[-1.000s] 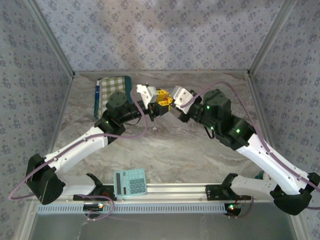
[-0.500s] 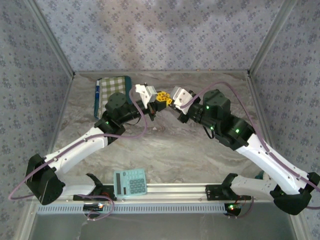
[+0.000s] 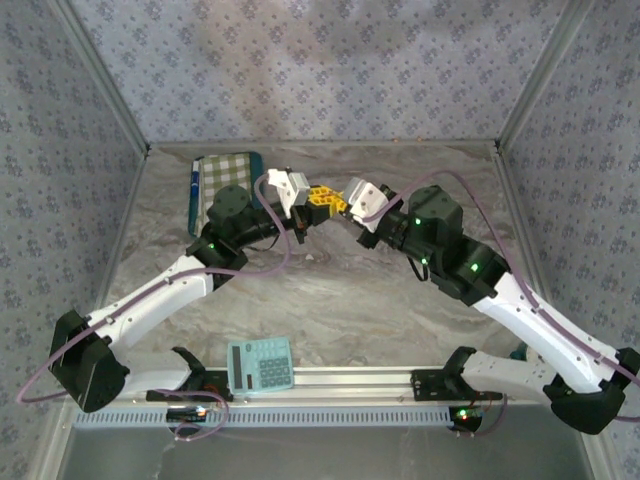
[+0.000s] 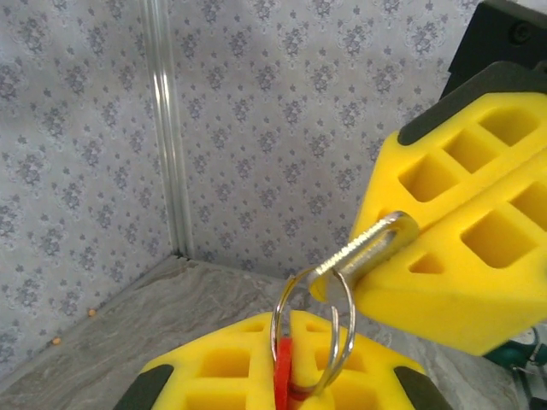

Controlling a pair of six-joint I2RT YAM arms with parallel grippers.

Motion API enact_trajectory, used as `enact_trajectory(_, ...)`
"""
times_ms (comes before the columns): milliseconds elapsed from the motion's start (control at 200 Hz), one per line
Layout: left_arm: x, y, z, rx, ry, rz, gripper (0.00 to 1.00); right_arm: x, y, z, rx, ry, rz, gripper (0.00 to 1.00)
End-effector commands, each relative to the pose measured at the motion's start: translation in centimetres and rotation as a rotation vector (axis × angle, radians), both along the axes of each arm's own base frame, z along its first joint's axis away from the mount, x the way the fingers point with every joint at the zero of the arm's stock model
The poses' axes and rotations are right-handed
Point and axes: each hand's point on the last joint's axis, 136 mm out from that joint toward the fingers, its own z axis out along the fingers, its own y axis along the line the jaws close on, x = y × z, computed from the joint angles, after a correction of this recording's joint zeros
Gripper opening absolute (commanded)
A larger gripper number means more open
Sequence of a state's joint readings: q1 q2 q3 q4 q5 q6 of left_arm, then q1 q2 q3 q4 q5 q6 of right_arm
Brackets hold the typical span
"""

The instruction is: Remove the keys from the keyring

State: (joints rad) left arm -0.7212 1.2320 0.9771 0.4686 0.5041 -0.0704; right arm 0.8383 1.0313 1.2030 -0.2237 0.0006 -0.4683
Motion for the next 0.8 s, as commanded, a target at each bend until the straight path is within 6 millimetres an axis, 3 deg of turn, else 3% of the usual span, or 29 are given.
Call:
enact_trajectory(0, -0.4, 1.4, 2.9, -0.075, -0.033, 0.006, 0.0, -0.4, -0.7, -0.8, -0.033, -0.033, -0.015, 0.0)
enact_trajectory(375, -0.3, 1.4, 3.5, -0.09, 0.016, -0.021, 0.0, -3.1, 0.9, -4.6, -0.259, -0.169, 0.086, 0.0)
enact_trajectory(565, -0.2, 1.5, 3.7, -0.094, 0.029, -0.02, 0.0, -3.5, 0.8, -4.6, -0.283, -0.207, 0.086, 0.0)
enact_trajectory(795, -0.1, 1.3, 3.7, -0.082, 0.042, -0.028, 0.0, -3.8, 1.7, -6.3, -0.378, -0.229, 0.105, 0.0)
